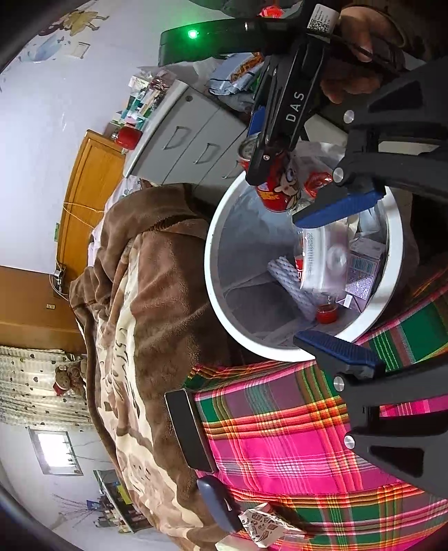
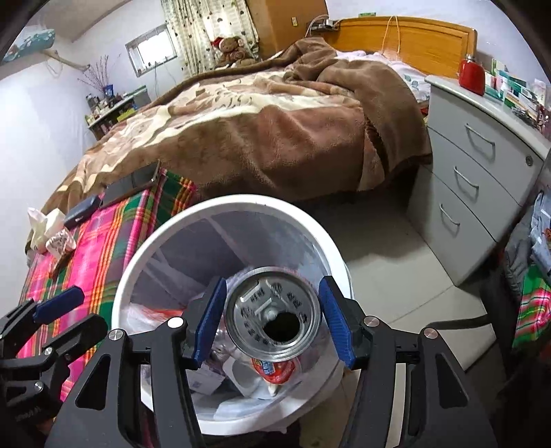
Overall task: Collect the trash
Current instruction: 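Open both grippers to drop the carton and can into the wastebasket, then move both grippers back toward the crumpled paper and plastic cup on the cloth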
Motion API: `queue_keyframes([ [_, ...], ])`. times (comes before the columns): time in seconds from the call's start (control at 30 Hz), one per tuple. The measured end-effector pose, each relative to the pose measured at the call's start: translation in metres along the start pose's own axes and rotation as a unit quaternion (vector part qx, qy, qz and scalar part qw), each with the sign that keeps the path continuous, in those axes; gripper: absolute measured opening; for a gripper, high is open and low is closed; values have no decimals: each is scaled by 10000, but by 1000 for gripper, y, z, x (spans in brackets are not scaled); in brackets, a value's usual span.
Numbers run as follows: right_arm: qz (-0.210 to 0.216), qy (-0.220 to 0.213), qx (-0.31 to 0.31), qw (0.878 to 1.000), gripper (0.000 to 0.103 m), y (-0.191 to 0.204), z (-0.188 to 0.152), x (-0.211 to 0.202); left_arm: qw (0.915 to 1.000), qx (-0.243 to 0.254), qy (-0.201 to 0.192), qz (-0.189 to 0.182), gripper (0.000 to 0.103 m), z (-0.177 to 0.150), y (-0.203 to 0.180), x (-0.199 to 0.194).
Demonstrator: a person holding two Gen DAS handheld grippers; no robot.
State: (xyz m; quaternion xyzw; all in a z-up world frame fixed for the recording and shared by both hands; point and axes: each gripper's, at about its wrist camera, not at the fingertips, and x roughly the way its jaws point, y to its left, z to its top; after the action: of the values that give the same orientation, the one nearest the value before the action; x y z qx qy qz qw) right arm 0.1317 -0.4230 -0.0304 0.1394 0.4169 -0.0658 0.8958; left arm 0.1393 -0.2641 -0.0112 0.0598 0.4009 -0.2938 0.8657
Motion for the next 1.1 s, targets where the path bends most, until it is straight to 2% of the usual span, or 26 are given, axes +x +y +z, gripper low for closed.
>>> queue_keyframes([
  [0.17,70,-188,-35,9998,58,7,3,-9,9999,-55,-107,12,62,0,7,-13],
  [0.6,359,-346,-291,9983,58,47,5,-15,9986,-319,-359,244,62,-8,46,-49],
  [1.1,630,-300,-624,9956,58,96,-2,-7,9947,-641,-499,632,62,-24,101,-72],
])
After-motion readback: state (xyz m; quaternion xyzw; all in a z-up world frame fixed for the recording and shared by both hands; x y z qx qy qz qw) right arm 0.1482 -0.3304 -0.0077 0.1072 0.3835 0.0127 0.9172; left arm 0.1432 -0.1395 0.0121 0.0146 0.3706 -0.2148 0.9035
